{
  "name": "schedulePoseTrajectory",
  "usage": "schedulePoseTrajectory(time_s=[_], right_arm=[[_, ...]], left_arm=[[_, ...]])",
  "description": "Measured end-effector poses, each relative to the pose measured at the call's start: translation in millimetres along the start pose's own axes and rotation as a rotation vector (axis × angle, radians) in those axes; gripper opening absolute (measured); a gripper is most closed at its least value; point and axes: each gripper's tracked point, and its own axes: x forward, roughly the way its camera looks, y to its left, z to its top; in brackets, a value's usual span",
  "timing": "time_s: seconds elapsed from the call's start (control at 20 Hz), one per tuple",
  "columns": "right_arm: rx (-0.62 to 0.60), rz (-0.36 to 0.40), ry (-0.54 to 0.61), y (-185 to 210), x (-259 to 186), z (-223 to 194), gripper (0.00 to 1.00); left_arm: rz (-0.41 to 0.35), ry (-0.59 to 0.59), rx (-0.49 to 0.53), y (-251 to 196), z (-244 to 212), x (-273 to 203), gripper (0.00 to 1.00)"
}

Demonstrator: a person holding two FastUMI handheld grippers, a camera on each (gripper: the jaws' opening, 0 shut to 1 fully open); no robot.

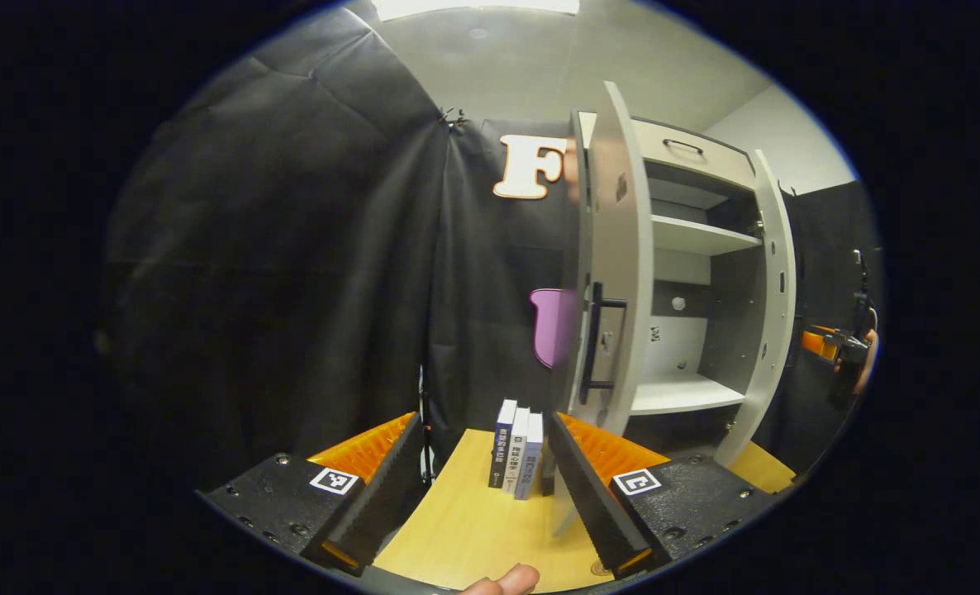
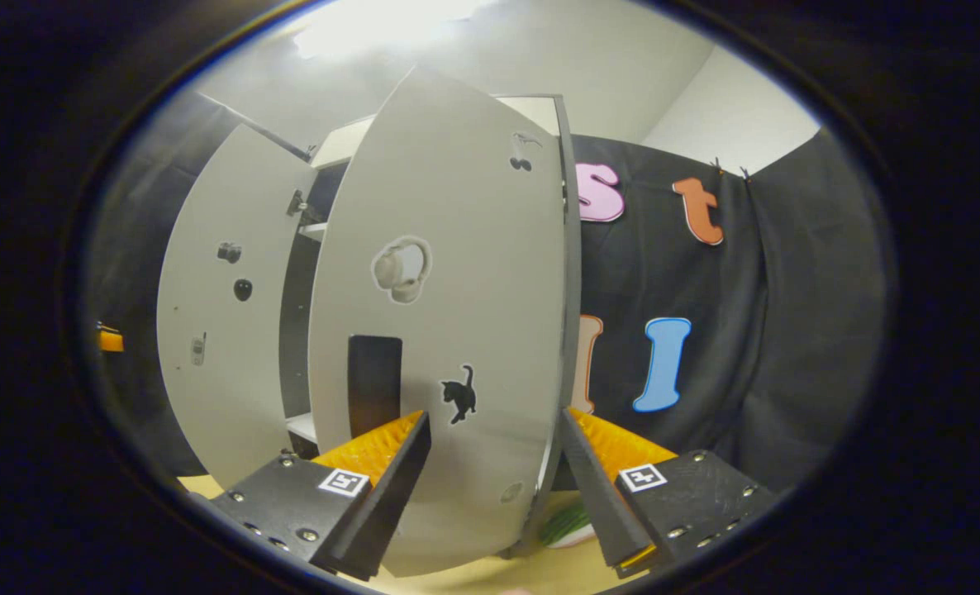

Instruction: Grasp the bottle in the cabinet with the left hand and place it on the coaster, then close the right door with the right hand and the left door with the left hand.

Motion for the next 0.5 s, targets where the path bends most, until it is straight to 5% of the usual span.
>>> schedulePoseTrajectory(time_s=[0.5], right_arm=[[0.041,0.024,-0.005,6,-23,0,0.94]], left_arm=[[0.076,0.039,0.041,55,1,49,0.96]])
